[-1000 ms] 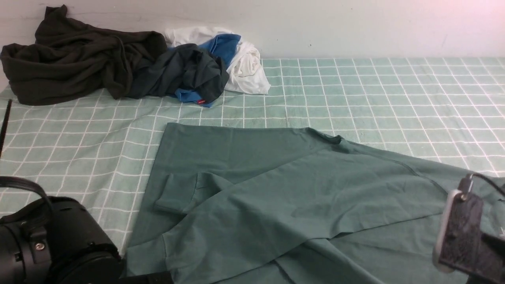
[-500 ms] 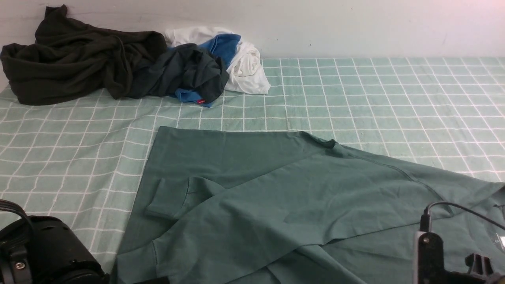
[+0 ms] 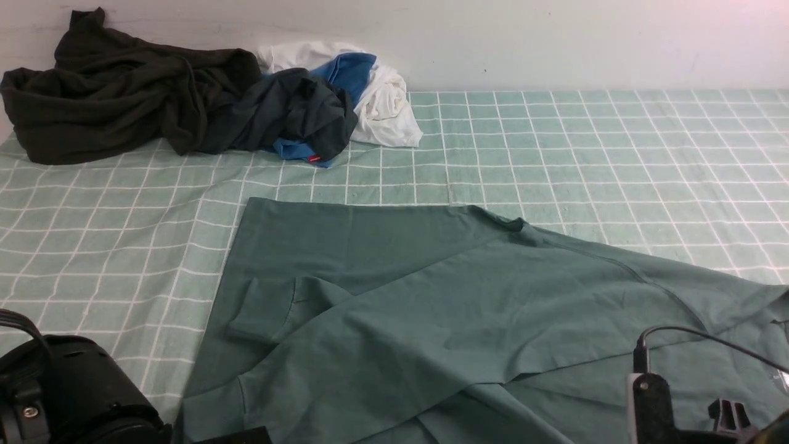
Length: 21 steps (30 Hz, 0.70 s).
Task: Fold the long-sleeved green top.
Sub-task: Use both arms simultaneously to clamp the lower edge of the clothing fabric, then use both arms to drag the lower edge of the fabric forward and fold it over the upper edge
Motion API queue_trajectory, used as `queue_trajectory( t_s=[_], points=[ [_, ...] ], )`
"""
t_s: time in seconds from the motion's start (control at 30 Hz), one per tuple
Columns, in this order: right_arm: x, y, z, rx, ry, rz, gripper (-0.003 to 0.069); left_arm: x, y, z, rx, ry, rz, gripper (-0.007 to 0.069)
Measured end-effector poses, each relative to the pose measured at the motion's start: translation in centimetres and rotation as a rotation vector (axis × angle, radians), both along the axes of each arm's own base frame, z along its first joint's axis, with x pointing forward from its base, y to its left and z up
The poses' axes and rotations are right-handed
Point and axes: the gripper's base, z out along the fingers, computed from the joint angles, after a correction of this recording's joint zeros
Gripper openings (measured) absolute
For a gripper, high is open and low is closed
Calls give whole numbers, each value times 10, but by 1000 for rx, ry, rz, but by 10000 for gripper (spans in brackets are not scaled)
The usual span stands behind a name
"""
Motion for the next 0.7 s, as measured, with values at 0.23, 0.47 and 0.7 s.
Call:
queue_trajectory(
  t_s=[0.23,0.47,0.7],
  points=[
    [25,7,52,0,-108,-36,12,38,2,40,-77,-99,127,10],
    [88,3,104,87,-268,-180,10,121,28,112,-145,-319,301,10],
    [172,-8,110,131,-297,-332,11,218,41,124,-140,-394,407,16]
  ],
)
